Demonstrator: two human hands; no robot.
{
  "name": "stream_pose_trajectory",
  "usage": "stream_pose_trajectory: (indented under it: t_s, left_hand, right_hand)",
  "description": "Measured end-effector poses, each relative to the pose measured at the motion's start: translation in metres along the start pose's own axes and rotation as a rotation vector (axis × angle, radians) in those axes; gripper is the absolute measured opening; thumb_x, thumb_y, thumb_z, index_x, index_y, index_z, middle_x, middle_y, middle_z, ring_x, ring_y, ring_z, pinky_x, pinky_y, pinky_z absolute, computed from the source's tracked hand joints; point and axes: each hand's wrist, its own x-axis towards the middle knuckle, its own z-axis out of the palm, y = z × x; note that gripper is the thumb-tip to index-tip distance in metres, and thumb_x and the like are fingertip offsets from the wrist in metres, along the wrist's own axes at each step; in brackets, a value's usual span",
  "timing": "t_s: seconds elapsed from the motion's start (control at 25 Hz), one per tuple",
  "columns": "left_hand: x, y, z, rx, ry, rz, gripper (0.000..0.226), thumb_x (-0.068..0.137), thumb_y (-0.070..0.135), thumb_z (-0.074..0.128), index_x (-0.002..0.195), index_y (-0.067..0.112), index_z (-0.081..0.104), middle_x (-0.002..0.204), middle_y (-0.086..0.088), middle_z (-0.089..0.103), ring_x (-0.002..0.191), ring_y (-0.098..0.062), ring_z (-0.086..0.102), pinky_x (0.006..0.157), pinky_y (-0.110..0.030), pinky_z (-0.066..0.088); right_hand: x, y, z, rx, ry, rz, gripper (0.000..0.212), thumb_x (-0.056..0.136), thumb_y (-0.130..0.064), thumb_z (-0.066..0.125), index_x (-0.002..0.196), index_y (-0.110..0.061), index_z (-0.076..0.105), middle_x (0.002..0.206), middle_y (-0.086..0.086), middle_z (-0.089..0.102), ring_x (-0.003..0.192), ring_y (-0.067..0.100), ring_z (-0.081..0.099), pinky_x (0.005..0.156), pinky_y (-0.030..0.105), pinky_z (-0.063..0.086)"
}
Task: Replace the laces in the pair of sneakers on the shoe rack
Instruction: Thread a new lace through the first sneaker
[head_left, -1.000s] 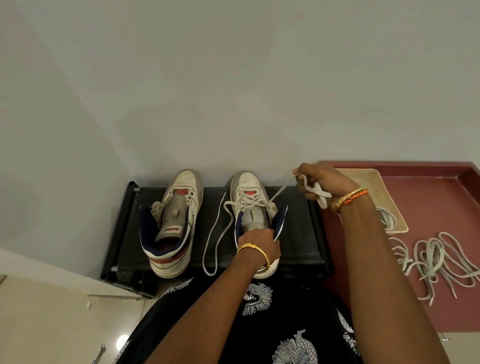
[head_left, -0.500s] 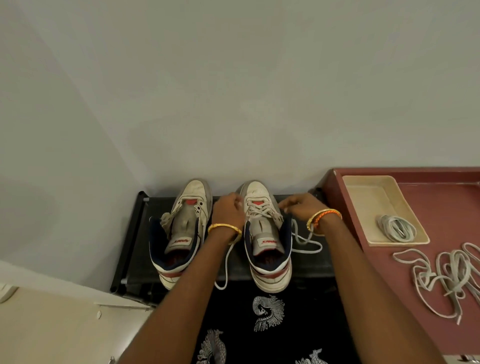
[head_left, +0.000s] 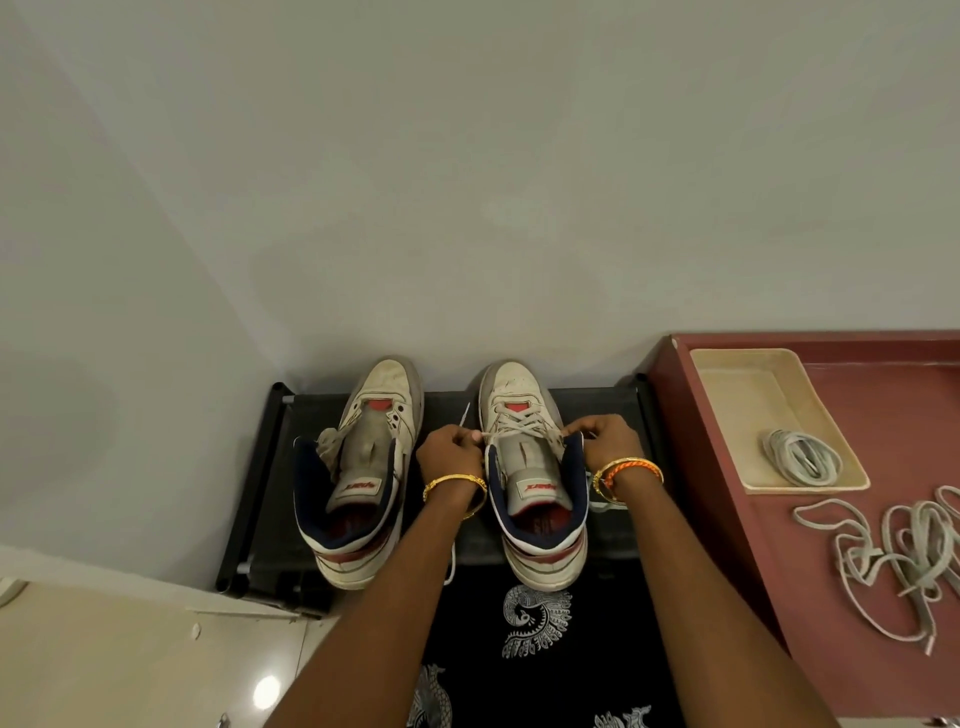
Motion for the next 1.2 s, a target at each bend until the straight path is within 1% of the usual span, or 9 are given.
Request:
stream_pose_trajectory:
  t_s: [0.16, 0.28, 0.4, 0.56, 0.72, 0.84, 0.92, 1.08, 1.2]
  left_hand:
    - [-0.001, 0.012, -0.012, -0.013, -0.051, 0.040, 0.025, 0.094, 0.026, 0.053, 0.108, 0.007, 0.061, 0.106, -0.010, 0.062, 0.091, -0.020, 0.056, 0.078, -0.028, 0.041]
    - [-0.005, 0.018, -0.017, -0.034, -0.123, 0.064, 0.032, 0.085, 0.036, 0.062, 0.108, 0.014, 0.058, 0.111, -0.007, 0.056, 0.094, -0.019, 0.055, 0.079, -0.028, 0.044]
    - [-0.011, 0.017, -0.011, 0.222, -0.196, 0.157, 0.023, 0.078, 0.037, 0.065, 0.093, 0.020, 0.063, 0.107, -0.009, 0.061, 0.093, -0.023, 0.059, 0.082, -0.030, 0.049]
    - [-0.017, 0.020, -0.012, 0.296, -0.194, 0.209, 0.027, 0.088, 0.021, 0.059, 0.111, 0.009, 0.069, 0.108, -0.009, 0.069, 0.099, -0.023, 0.062, 0.087, -0.028, 0.047]
    - [-0.011, 0.020, -0.014, 0.234, -0.231, 0.106, 0.023, 0.092, 0.017, 0.056, 0.107, 0.006, 0.070, 0.103, -0.012, 0.070, 0.093, -0.025, 0.063, 0.079, -0.030, 0.048]
    - [-0.005, 0.020, -0.015, 0.189, -0.248, 0.021, 0.024, 0.092, 0.015, 0.055, 0.107, 0.001, 0.069, 0.103, -0.015, 0.068, 0.091, -0.027, 0.061, 0.081, -0.033, 0.048]
    - [-0.003, 0.019, -0.014, 0.109, -0.253, -0.071, 0.024, 0.091, 0.012, 0.055, 0.106, -0.002, 0.068, 0.102, -0.016, 0.067, 0.089, -0.026, 0.058, 0.082, -0.033, 0.046]
    - [0.000, 0.019, -0.016, -0.041, -0.255, -0.213, 0.023, 0.089, 0.009, 0.057, 0.106, -0.004, 0.065, 0.077, -0.009, 0.059, 0.072, -0.022, 0.056, 0.077, -0.037, 0.050]
    - [-0.002, 0.019, -0.018, -0.047, -0.275, -0.221, 0.014, 0.092, 0.006, 0.052, 0.096, -0.001, 0.063, 0.088, -0.015, 0.059, 0.089, -0.027, 0.056, 0.081, -0.036, 0.049]
  right_hand:
    - [-0.001, -0.005, -0.023, 0.059, 0.078, 0.063, 0.023, 0.090, -0.007, 0.052, 0.113, -0.011, 0.053, 0.100, 0.011, 0.059, 0.085, 0.023, 0.057, 0.072, 0.031, 0.045]
    - [0.000, -0.014, -0.046, 0.108, 0.148, 0.100, 0.036, 0.091, -0.008, 0.046, 0.126, 0.000, 0.038, 0.103, 0.018, 0.057, 0.084, 0.026, 0.056, 0.065, 0.034, 0.047]
    - [-0.017, -0.034, -0.056, 0.135, 0.121, -0.040, 0.013, 0.093, 0.001, 0.041, 0.100, -0.003, 0.050, 0.090, 0.013, 0.062, 0.065, 0.015, 0.054, 0.053, 0.023, 0.042]
    - [-0.043, -0.055, -0.050, 0.000, 0.087, -0.254, 0.023, 0.099, -0.012, 0.041, 0.085, -0.005, 0.058, 0.071, 0.004, 0.058, 0.062, 0.017, 0.050, 0.057, 0.025, 0.038]
    - [-0.037, -0.050, -0.027, -0.089, -0.036, -0.182, 0.035, 0.095, -0.016, 0.039, 0.062, -0.009, 0.043, 0.058, 0.005, 0.041, 0.058, 0.019, 0.038, 0.055, 0.029, 0.029]
    - [-0.034, -0.044, -0.014, -0.107, -0.098, -0.227, 0.027, 0.094, -0.010, 0.043, 0.083, 0.001, 0.066, 0.083, 0.015, 0.064, 0.078, 0.022, 0.056, 0.079, 0.033, 0.047]
    - [-0.036, -0.043, -0.005, -0.077, 0.004, -0.296, 0.020, 0.091, -0.008, 0.055, 0.104, -0.006, 0.071, 0.106, 0.010, 0.068, 0.102, 0.020, 0.060, 0.094, 0.027, 0.044]
    - [-0.029, -0.033, 0.022, -0.296, 0.122, -0.412, 0.016, 0.085, -0.022, 0.065, 0.100, -0.026, 0.071, 0.103, 0.003, 0.067, 0.110, 0.022, 0.050, 0.091, 0.030, 0.028]
    - [-0.025, -0.025, 0.038, -0.456, 0.137, -0.408, 0.014, 0.089, -0.025, 0.059, 0.097, -0.030, 0.069, 0.106, 0.002, 0.062, 0.113, 0.025, 0.041, 0.086, 0.033, 0.019]
